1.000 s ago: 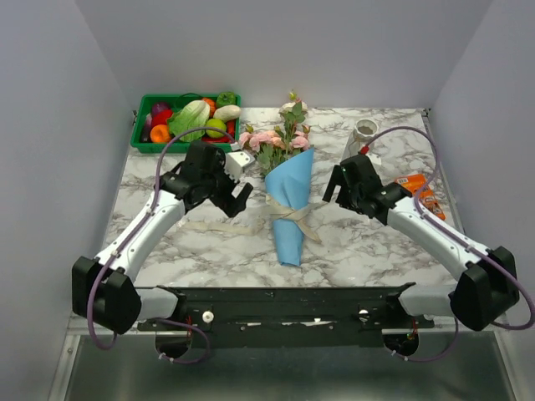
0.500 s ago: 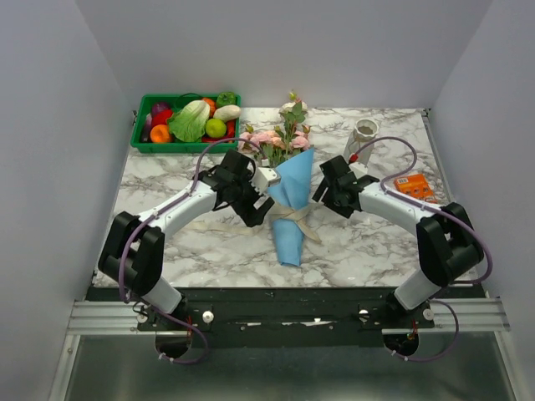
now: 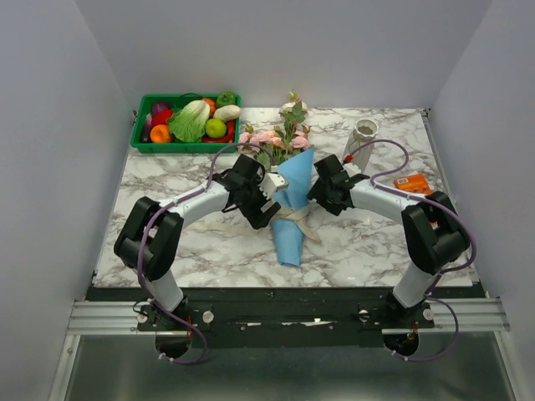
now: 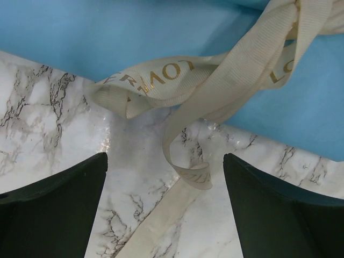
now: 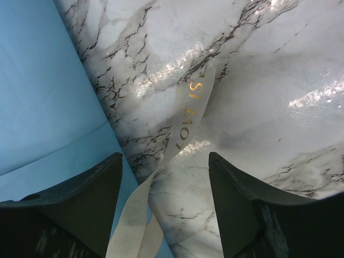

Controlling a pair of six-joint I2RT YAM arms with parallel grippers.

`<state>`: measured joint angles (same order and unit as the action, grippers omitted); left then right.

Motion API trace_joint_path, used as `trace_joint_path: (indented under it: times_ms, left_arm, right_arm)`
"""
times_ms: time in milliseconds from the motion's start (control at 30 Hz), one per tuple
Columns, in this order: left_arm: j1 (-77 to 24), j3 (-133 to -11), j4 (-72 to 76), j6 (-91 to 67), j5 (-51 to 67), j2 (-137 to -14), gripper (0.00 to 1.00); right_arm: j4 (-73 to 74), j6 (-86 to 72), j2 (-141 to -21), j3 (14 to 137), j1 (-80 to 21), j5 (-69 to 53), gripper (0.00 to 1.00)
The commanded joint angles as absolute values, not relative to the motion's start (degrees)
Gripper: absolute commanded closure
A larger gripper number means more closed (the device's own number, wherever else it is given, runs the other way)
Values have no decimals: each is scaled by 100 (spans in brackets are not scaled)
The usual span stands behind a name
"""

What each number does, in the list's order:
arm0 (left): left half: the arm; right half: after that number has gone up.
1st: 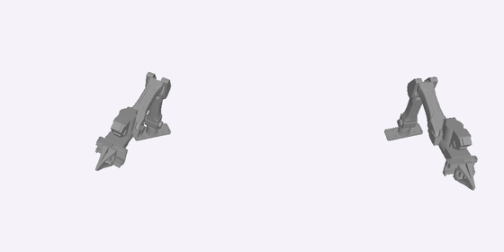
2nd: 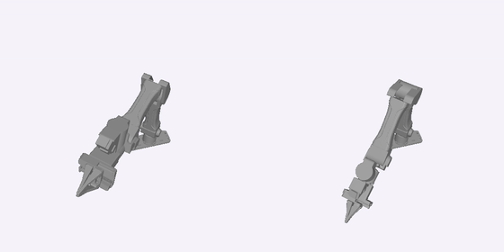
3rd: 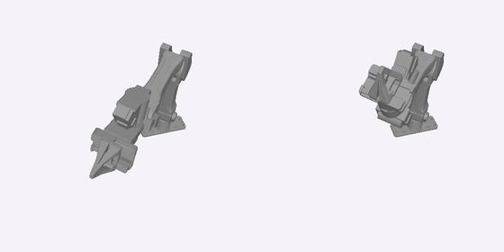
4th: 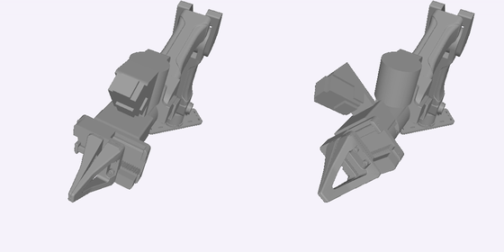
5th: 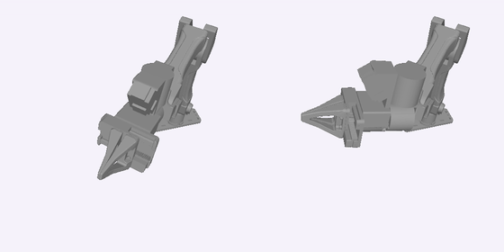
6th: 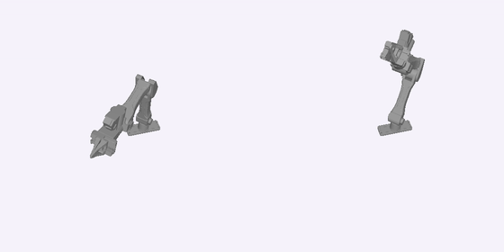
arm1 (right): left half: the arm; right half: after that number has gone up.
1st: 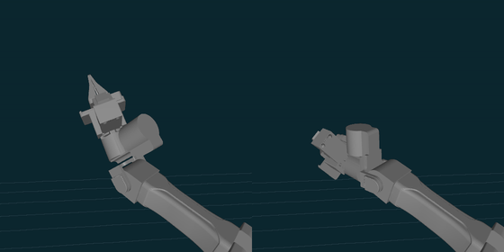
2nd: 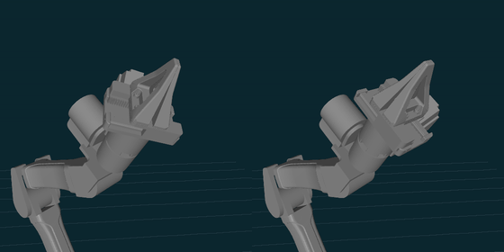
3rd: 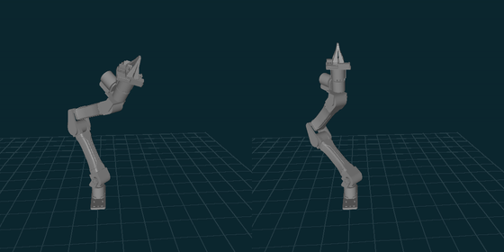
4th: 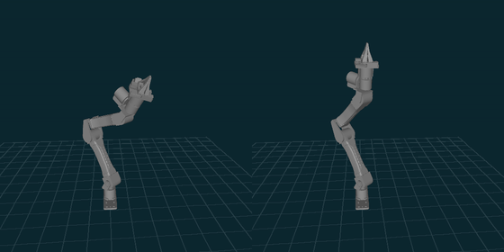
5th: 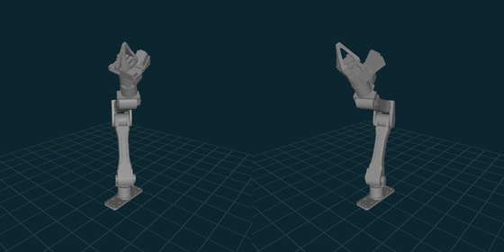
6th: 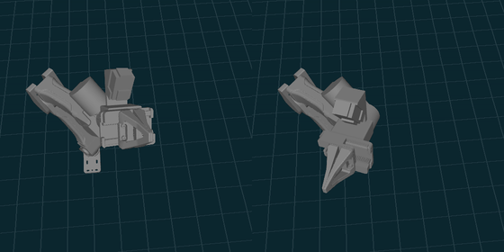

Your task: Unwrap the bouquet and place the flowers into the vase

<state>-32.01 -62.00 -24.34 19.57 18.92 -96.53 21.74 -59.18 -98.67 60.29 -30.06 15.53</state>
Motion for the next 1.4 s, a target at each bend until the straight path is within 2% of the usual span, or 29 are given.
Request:
trace_joint_path:
  times_ms: [0,33,133,167,233,267,433,467,533,567,733,967,1233,1333,1367]
  left_arm:
    - [-3234,-5995,-2101,2136,1723,-9624,4]
    - [-3243,-5942,-2057,2127,1714,-9589,5]
    - [-3278,-5801,-2004,2127,1670,-9527,17]
    - [-3287,-5783,-1987,2118,1626,-9536,29]
    - [-3287,-5739,-1943,2109,1486,-9536,43]
    - [-3287,-5713,-1873,2109,1442,-9536,54]
    - [-3287,-5722,-1828,2030,1240,-9519,76]
    - [-3287,-5730,-1846,2030,1187,-9466,83]
    - [-3270,-5757,-1889,2056,1047,-9378,92]
    - [-3278,-5774,-1968,2057,994,-9265,100]
    - [-3042,-5985,-2206,1873,940,-8764,100]
    - [-2023,-6451,-2671,1529,792,-8192,100]
    - [-459,-6548,-2804,1451,-471,-7638,100]
    - [-185,-6522,-2813,1476,-729,-7506,100]
    - [-167,-6513,-2804,1459,-869,-7462,82]
  right_arm:
    - [1986,-6170,-10037,6064,-3050,1433,29]
    - [1960,-6179,-10063,6056,-3076,1424,29]
    - [1873,-6249,-10116,6056,-3146,1450,33]
    - [1837,-6266,-10168,6056,-3164,1441,38]
    - [1784,-6310,-10239,6091,-3234,1407,44]
    - [1775,-6328,-10274,6108,-3252,1406,51]
    - [1758,-6363,-10389,6170,-3357,1415,76]
    - [1767,-6372,-10354,6126,-3357,1441,85]
    - [1793,-6372,-10135,6030,-3357,1590,93]
    - [1810,-6372,-10003,5899,-3357,1660,99]
    - [2029,-6302,-9099,5468,-3357,2345,100]
    - [2627,-6091,-7657,5115,-3296,3356,99]
    - [3357,-5942,-6058,4729,-2551,4112,99]
    - [3532,-5661,-5670,4632,-2208,4419,99]
    - [3603,-5625,-5625,4641,-2128,4464,95]
